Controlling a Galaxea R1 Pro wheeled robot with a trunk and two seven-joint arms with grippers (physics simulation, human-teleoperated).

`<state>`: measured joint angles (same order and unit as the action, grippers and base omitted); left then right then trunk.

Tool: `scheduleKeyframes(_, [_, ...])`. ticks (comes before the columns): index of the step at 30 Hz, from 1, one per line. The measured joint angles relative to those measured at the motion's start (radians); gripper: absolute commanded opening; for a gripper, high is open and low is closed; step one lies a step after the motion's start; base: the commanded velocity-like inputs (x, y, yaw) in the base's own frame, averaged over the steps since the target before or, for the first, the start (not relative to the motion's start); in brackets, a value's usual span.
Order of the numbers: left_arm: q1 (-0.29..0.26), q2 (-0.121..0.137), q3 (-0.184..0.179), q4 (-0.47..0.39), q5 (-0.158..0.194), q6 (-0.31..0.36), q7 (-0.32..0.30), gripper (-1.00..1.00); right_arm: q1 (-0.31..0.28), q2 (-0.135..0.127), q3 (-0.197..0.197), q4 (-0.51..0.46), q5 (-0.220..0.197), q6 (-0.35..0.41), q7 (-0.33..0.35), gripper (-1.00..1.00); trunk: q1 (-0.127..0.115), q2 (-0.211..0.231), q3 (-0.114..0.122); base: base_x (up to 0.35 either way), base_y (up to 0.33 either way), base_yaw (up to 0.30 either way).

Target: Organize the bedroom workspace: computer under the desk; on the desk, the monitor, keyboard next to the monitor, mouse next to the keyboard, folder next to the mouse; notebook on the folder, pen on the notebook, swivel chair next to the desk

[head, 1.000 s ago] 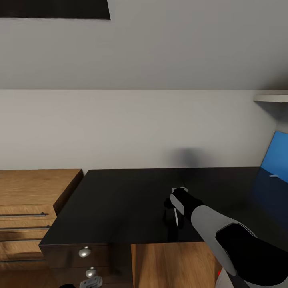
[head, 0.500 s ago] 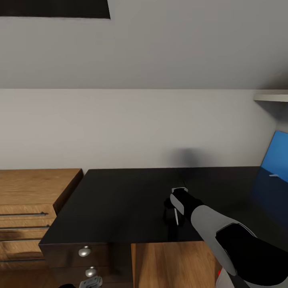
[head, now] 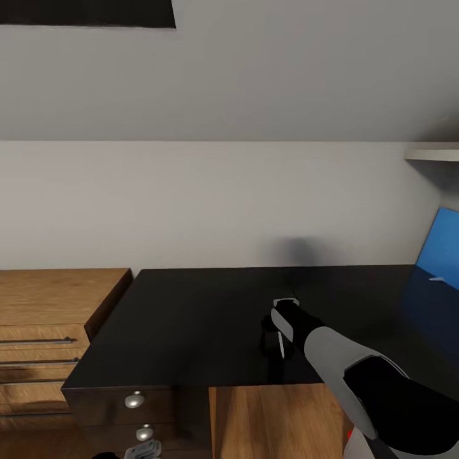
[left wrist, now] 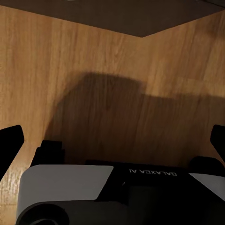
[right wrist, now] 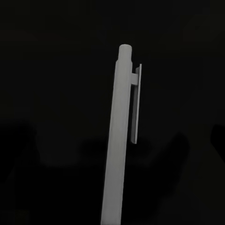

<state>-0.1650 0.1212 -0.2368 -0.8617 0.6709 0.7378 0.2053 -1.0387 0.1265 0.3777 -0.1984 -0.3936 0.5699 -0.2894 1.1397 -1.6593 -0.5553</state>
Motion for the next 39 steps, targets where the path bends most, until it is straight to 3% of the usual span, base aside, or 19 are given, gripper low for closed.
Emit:
scheduleKeyframes(31, [0.0,0.006,0.001,0.001,0.004,0.0,-0.001,1.0,0.0,-0.007,-0.006,-0.004,-0.012,0.005,0.007,1.0,0.0,0.0,0.0,0.0,0.0,0.0])
scheduleKeyframes(39, [0.0,0.007,0.001,0.001,0.005,0.0,-0.001,1.0,0.0,-0.021,-0.01,-0.005,-0.07,0.006,0.01,1.0,0.0,0.0,0.0,0.0,0.0,0.0])
